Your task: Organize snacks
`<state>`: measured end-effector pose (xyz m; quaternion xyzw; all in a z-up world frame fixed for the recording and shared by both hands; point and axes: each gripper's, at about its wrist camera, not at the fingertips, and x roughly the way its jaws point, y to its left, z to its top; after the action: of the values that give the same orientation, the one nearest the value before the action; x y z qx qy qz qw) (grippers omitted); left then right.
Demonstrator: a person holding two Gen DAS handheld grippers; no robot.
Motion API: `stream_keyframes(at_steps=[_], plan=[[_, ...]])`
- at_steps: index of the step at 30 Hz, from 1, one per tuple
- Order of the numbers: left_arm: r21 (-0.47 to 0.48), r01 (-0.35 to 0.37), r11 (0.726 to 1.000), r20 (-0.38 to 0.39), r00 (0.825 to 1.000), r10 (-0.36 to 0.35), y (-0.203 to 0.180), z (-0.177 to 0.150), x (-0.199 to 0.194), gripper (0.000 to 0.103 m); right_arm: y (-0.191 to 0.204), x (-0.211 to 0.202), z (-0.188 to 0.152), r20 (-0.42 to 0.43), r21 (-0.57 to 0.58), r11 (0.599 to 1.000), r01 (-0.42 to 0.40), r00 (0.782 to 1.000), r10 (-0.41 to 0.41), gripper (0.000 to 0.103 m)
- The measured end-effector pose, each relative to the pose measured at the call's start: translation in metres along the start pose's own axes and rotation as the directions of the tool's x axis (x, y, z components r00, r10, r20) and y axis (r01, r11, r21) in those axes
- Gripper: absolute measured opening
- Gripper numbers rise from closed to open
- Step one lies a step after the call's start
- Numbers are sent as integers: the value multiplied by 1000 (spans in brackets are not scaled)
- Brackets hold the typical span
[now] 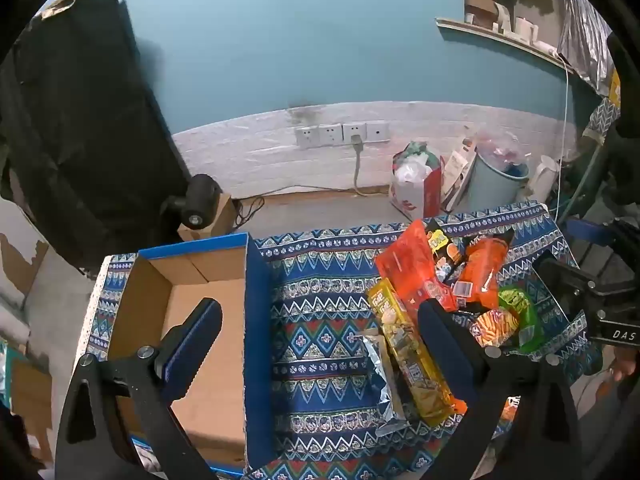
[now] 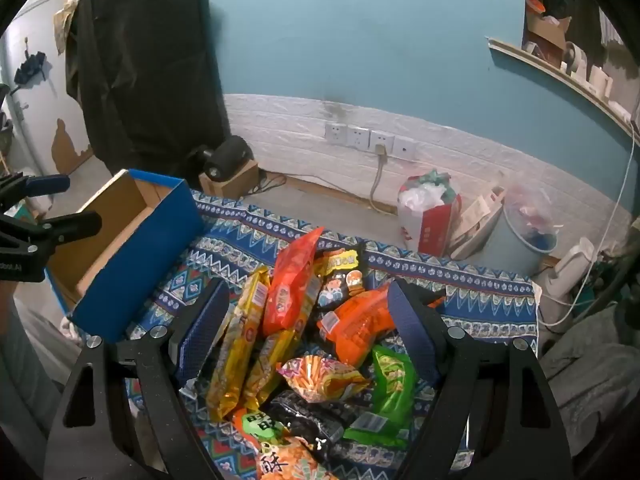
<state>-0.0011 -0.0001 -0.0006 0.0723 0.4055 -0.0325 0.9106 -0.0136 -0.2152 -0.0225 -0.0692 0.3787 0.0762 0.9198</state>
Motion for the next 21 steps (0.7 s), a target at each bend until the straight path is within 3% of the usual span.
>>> stream_keyframes(at_steps=[21], plan=[[10, 17, 1000, -14, 1000, -17, -3, 0, 2, 99, 3, 2, -1, -5, -4, 1000, -9, 1000, 9, 80]])
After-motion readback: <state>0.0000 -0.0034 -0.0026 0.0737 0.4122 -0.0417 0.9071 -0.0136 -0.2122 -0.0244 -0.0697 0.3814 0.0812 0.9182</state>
